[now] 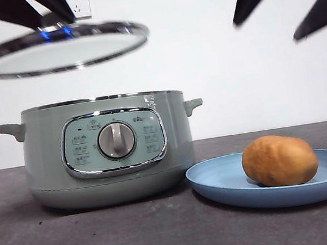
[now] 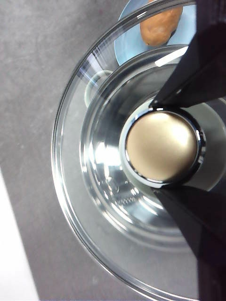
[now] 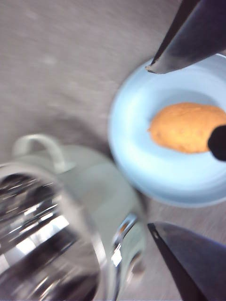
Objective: Take the potato out from the steamer,put the potato on the plate,close the lid
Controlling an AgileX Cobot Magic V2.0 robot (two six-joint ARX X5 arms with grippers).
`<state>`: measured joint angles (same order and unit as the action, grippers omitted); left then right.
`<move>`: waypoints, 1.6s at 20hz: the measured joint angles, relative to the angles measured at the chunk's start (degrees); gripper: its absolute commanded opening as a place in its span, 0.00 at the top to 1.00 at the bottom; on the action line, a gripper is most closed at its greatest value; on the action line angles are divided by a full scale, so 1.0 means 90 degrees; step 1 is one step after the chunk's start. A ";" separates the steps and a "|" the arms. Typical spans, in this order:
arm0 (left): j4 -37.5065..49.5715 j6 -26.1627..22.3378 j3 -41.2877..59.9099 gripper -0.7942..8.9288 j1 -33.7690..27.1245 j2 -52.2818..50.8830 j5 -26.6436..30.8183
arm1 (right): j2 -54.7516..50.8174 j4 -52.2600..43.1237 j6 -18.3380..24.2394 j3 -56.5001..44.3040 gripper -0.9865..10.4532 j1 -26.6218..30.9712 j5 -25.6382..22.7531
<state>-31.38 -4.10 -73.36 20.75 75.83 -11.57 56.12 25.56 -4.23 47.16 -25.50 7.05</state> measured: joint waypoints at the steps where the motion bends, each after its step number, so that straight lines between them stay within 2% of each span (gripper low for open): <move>1: 0.0114 0.0000 0.0000 0.93 0.0051 0.0170 0.0002 | -0.0265 0.0036 -0.0015 0.0000 0.42 0.0000 0.0000; 7: 0.0799 -0.0005 0.0000 0.93 0.0274 0.0954 0.0002 | -0.1105 0.0408 -0.0083 0.0005 0.42 0.0000 -0.0134; 18: 0.1064 -0.0238 -0.0010 0.93 0.0287 0.1445 0.0330 | -0.1151 0.0724 -0.0083 0.0005 0.42 0.0000 -0.0136; 32: 0.0746 -0.0172 -0.0066 0.93 0.0508 0.1479 0.0605 | -0.1156 0.0724 -0.0078 0.0005 0.42 0.0000 -0.0138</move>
<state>-24.67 -5.65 -73.95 25.32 89.14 -6.13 45.71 32.08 -4.93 47.20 -25.50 5.80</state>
